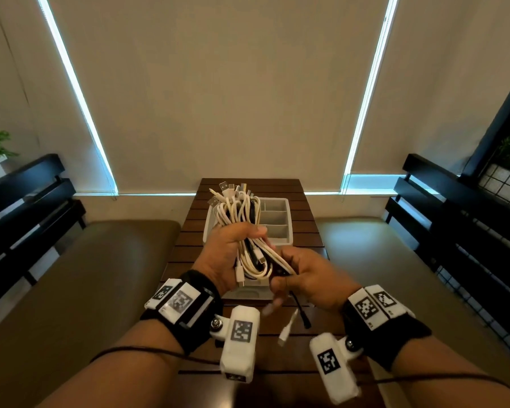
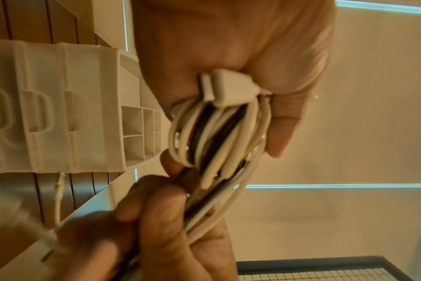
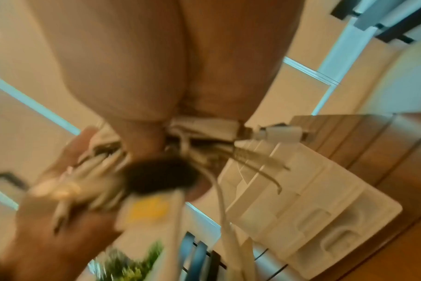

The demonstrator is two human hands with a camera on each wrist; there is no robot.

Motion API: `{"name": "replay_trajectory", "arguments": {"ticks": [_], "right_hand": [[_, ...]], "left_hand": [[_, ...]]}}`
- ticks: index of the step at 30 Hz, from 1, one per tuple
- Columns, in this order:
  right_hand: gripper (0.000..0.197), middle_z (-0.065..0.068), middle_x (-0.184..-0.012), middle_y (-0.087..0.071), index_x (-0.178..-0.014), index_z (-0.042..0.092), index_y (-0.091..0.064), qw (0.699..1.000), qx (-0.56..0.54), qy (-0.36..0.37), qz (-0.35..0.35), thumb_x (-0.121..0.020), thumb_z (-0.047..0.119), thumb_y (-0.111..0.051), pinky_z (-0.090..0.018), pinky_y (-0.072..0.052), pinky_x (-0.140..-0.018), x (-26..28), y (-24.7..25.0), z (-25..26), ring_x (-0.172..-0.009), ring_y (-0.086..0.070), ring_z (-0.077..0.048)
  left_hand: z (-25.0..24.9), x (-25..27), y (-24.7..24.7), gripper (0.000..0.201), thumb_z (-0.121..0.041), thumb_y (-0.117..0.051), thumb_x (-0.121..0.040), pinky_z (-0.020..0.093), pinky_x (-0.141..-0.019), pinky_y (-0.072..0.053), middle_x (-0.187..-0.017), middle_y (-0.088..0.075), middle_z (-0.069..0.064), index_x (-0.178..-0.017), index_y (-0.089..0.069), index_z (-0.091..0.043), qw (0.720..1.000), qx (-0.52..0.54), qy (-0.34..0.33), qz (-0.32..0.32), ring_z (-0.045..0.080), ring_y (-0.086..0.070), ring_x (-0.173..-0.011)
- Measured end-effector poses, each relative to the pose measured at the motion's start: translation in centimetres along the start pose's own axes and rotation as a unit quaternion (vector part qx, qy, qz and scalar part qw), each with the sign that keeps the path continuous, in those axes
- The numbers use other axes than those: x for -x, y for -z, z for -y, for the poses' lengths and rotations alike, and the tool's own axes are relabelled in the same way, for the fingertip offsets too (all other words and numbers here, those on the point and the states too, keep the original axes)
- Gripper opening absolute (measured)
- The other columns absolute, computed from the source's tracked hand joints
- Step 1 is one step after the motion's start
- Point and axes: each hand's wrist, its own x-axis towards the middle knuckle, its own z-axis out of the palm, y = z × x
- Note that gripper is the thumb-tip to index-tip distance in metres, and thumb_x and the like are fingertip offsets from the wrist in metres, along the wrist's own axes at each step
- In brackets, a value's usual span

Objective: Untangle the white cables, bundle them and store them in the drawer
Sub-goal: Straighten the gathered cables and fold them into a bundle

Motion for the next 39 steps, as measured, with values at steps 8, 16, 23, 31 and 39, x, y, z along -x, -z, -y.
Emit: {"name": "replay_trajectory", "arguments": {"ticks": [8, 16, 23, 31, 39], "right_hand": [[0.04, 0.008, -0.121, -0.058, -0.13, 0.021, -0.039, 0.935, 0.333, 0.075, -0.093, -0.096, 0.036, -0.052, -0.011, -0.043, -0.078, -0.4, -1.6, -0.4, -0.094, -0.052, 0.002], [0.039, 0.002, -0.119, -0.063, -0.129, 0.021, -0.052, 0.999, 0.026, 0.013, 0.023, -0.092, 0.033, -0.052, -0.021, -0.043, -0.097, 0.1, -0.6, -0.1, -0.114, -0.055, -0.005], [0.018, -0.006, -0.079, -0.065, -0.113, 0.005, -0.055, 0.999, -0.033, 0.017, 0.033, -0.095, 0.005, -0.052, -0.03, -0.054, -0.072, -0.1, -1.0, 0.5, -0.072, -0.064, -0.014], [0.024, 0.007, -0.105, -0.064, -0.12, 0.02, -0.051, 0.929, 0.333, 0.11, -0.116, -0.097, 0.025, -0.048, -0.026, -0.047, -0.08, -0.9, -1.8, -0.2, -0.087, -0.057, -0.001], [0.089, 0.012, -0.127, -0.057, -0.135, 0.03, -0.041, 1.0, -0.009, 0.007, -0.003, -0.065, 0.083, -0.052, -0.007, -0.047, -0.081, -0.3, -2.0, 1.9, -0.112, -0.055, 0.007]], "left_hand": [[0.6, 0.2, 0.2, 0.013, -0.006, -0.06, -0.069, 0.037, -0.066, -0.06, -0.072, -0.068, 0.014, -0.077, -0.068, 0.0, 0.996, 0.084, 0.019, 0.002, 0.026, -0.069, -0.067], [-0.9, 0.3, 0.8, 0.006, -0.011, -0.062, -0.066, 0.032, -0.064, -0.056, -0.063, -0.061, 0.008, -0.068, -0.064, -0.005, 0.998, 0.048, 0.036, 0.033, 0.021, -0.062, -0.061], [-1.4, 0.4, 0.5, 0.007, -0.01, -0.064, -0.065, 0.032, -0.065, -0.056, -0.063, -0.062, 0.008, -0.069, -0.065, -0.005, 0.996, 0.044, 0.042, 0.062, 0.021, -0.063, -0.061], [-0.5, 0.7, 0.5, 0.035, -0.016, -0.089, -0.04, 0.039, -0.079, -0.055, -0.066, -0.066, 0.011, -0.066, -0.069, -0.004, 0.991, 0.089, 0.029, 0.098, 0.027, -0.066, -0.072], [0.5, 0.6, 0.3, 0.025, -0.011, -0.072, -0.062, 0.039, -0.069, -0.052, -0.069, -0.059, 0.017, -0.082, -0.062, 0.001, 0.998, -0.023, -0.053, 0.019, 0.029, -0.06, -0.065]]}}
